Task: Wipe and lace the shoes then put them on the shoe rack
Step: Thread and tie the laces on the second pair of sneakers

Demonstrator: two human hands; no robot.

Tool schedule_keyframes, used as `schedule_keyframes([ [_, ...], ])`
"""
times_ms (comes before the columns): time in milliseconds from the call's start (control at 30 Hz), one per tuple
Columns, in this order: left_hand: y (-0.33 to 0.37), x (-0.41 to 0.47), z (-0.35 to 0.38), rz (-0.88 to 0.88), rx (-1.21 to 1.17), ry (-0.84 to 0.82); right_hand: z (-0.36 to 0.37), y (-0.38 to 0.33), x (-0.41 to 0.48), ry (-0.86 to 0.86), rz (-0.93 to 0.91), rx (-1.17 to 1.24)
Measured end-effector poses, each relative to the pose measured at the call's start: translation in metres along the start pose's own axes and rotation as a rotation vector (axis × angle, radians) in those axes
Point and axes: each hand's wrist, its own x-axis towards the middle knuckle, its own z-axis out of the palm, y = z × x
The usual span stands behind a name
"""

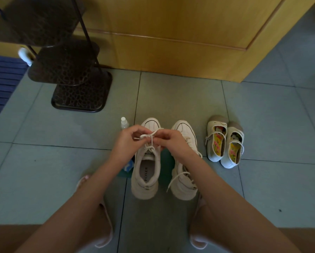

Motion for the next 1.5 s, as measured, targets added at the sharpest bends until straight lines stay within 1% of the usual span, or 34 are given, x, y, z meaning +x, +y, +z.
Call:
schedule_keyframes([
  [100,-0.002,-0.001,0.0,-0.041,-0.049,0.019,-0.002,-0.003,-0.001,0.024,0.036,-0.054],
  [200,-0.01,-0.001,-0.006,-0.125,-0.07,0.139,-0.006,-0.005,-0.005,0.046,0.064,-0.163],
  [267,-0.017,-0.001,-0.017,-0.189,-0.12,0.212,-0.011,-0.005,-0.009,0.05,0.084,-0.315],
  [333,-0.021,-0.003,-0.026,-0.246,-0.184,0.202,-0.017,-0.005,-0.013,0.051,0.104,-0.497],
  [433,-0.028,-0.009,-0.033,-0.395,-0.294,0.175,-0.02,-0.007,-0.017,0.106,0.038,-0.934],
  [467,-0.029,-0.01,-0.033,-0.453,-0.331,0.173,-0.021,-0.007,-0.019,0.127,0.008,-1.034],
  [533,-0.03,-0.012,-0.031,-0.546,-0.406,0.178,-0.021,-0.005,-0.02,0.139,-0.015,-1.14],
  [567,-0.03,-0.012,-0.031,-0.577,-0.439,0.182,-0.022,-0.004,-0.021,0.138,-0.008,-1.149],
  [633,-0.028,-0.012,-0.033,-0.607,-0.476,0.179,-0.023,-0.002,-0.023,0.134,0.018,-1.086],
  [700,-0.026,-0.012,-0.037,-0.59,-0.45,0.116,-0.024,-0.002,-0.025,0.142,0.019,-0.988],
  [733,-0.025,-0.013,-0.039,-0.573,-0.426,0.068,-0.025,-0.002,-0.025,0.148,0.015,-0.91],
  [800,-0.022,-0.013,-0.044,-0.548,-0.384,-0.002,-0.026,-0.005,-0.025,0.147,0.019,-0.666],
  [833,-0.021,-0.013,-0.045,-0.537,-0.355,-0.015,-0.028,-0.005,-0.024,0.147,0.02,-0.565],
  [867,-0.021,-0.012,-0.047,-0.527,-0.322,-0.018,-0.029,-0.006,-0.024,0.148,0.023,-0.527],
  [1067,-0.021,-0.01,-0.055,-0.48,-0.182,0.051,-0.036,-0.002,-0.029,0.152,0.063,-0.808],
  [1300,-0.03,-0.007,-0.053,-0.458,-0.076,0.118,-0.043,-0.002,-0.03,0.183,0.029,-0.932],
  [1367,-0.03,-0.007,-0.053,-0.466,-0.049,0.123,-0.043,-0.001,-0.029,0.171,0.037,-0.909],
  [1400,-0.03,-0.006,-0.053,-0.472,-0.037,0.117,-0.044,-0.002,-0.03,0.151,0.041,-0.861],
  [1467,-0.024,-0.006,-0.051,-0.492,-0.015,0.058,-0.047,-0.004,-0.031,0.089,0.031,-0.68],
  [1500,-0.02,-0.005,-0.05,-0.499,0.05,0.009,-0.051,-0.006,-0.032,0.073,0.02,-0.584],
])
